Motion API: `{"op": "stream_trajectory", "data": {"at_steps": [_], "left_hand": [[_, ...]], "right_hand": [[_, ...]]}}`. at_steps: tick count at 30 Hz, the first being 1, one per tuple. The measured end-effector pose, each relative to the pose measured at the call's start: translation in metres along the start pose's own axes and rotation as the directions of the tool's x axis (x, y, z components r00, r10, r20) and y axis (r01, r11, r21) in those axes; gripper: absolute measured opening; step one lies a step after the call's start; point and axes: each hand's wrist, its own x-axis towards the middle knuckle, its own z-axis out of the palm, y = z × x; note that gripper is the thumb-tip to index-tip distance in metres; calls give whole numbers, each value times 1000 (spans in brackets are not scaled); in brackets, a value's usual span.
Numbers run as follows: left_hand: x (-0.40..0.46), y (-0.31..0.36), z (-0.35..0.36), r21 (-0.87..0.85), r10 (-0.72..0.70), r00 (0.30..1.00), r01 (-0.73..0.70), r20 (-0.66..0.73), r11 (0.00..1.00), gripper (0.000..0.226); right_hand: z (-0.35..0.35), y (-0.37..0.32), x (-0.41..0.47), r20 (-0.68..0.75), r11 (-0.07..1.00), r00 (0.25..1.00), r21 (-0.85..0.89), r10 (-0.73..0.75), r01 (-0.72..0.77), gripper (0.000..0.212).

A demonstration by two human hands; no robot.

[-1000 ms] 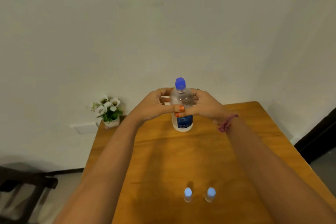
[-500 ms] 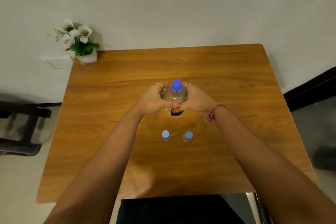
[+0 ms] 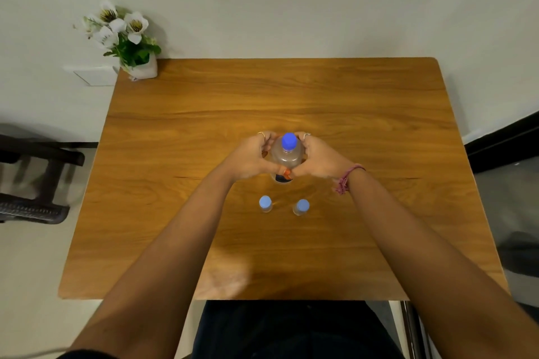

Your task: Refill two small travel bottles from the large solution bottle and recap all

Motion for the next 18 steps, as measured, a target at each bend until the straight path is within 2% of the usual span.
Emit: {"op": "stream_trajectory", "data": {"at_steps": [3, 12, 18], "left_hand": [[0, -4, 3, 33, -1, 1000, 1, -3, 999, 108], [-6, -7, 3, 75, -4, 1000, 3, 12, 997, 97], [-18, 6, -1, 67, 49, 998, -51, 35, 996, 104]], "right_hand": [[0, 2, -3, -1, 1000, 1000, -16, 4, -4, 87], [-1, 4, -12, 31, 999, 998, 12, -47, 47, 85], [-7, -5, -24, 10, 996, 996, -16, -92, 92, 81]]}}
